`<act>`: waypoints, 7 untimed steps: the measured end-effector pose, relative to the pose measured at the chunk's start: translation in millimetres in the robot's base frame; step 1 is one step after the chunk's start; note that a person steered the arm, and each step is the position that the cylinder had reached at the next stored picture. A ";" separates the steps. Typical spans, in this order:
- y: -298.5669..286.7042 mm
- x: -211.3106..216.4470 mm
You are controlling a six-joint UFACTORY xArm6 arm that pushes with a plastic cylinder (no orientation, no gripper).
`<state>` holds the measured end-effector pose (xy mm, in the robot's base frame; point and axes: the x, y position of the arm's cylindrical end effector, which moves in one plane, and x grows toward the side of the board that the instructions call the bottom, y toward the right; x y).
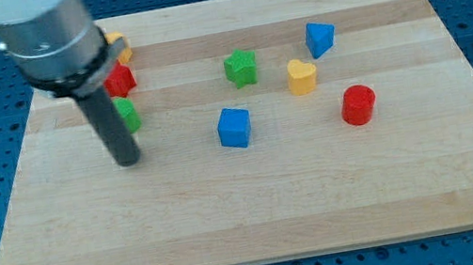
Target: Move the green circle up towards the red star
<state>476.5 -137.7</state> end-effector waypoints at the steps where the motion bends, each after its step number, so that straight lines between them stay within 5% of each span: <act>1: 15.1 -12.3; 7: -20.6 -45.0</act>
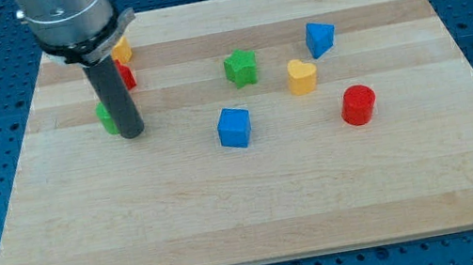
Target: Move the green circle up towards the red star
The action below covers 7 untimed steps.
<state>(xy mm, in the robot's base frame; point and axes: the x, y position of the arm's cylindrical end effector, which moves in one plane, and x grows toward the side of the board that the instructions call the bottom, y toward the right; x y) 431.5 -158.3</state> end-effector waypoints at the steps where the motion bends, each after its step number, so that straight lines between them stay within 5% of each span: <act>1: -2.0 2.4; 3: -35.1 56.3; 7: -60.6 30.3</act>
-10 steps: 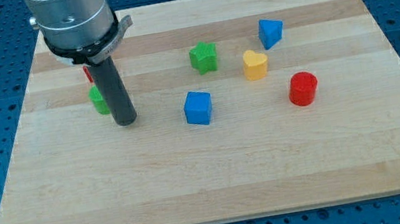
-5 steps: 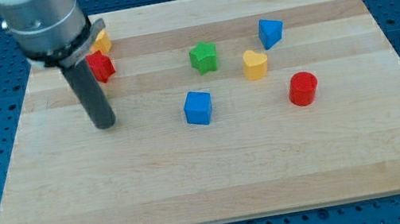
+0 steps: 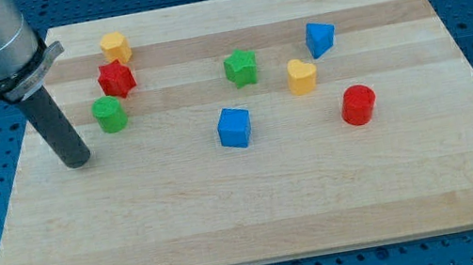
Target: Move the green circle up towards the red star
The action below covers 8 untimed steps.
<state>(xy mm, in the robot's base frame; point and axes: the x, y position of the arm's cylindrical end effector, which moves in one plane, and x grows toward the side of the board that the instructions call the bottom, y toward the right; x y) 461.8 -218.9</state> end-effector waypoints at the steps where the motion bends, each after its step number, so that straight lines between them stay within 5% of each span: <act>1: -3.5 -12.9; 8: 23.6 -30.8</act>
